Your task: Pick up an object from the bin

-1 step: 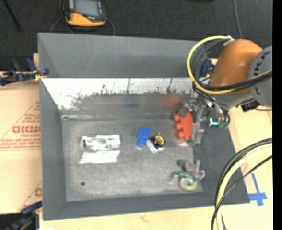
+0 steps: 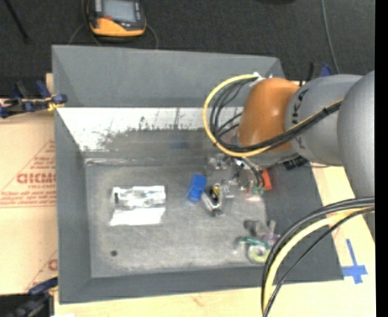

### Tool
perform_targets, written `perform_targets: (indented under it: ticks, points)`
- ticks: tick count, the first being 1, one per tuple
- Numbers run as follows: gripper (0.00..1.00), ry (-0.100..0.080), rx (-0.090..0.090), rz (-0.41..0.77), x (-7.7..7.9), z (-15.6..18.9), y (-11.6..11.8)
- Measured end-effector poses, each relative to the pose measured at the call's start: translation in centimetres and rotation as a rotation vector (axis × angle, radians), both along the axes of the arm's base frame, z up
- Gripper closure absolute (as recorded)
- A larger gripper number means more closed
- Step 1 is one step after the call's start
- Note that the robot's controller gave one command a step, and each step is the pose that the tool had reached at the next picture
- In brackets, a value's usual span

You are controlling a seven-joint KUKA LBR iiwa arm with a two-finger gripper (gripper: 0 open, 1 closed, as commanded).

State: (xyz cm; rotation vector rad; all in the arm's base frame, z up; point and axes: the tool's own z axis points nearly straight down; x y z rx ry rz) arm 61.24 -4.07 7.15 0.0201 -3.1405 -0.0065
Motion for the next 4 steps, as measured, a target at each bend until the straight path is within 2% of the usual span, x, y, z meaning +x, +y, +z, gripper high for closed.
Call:
perform_targets:
  ticks: [1,2,3,4]
  points:
    - [0.0,-0.01,-0.008,0.063,1.3,0.1,-8.9]
    - [0.0,-0.005,-0.001,0.229,-0.3,-0.1,7.0]
    - [0.0,-0.007,-0.008,0.482,0.4,0.0,0.5]
    - [0.0,-0.011,-0.003,0.479,1.2,0.0,4.2]
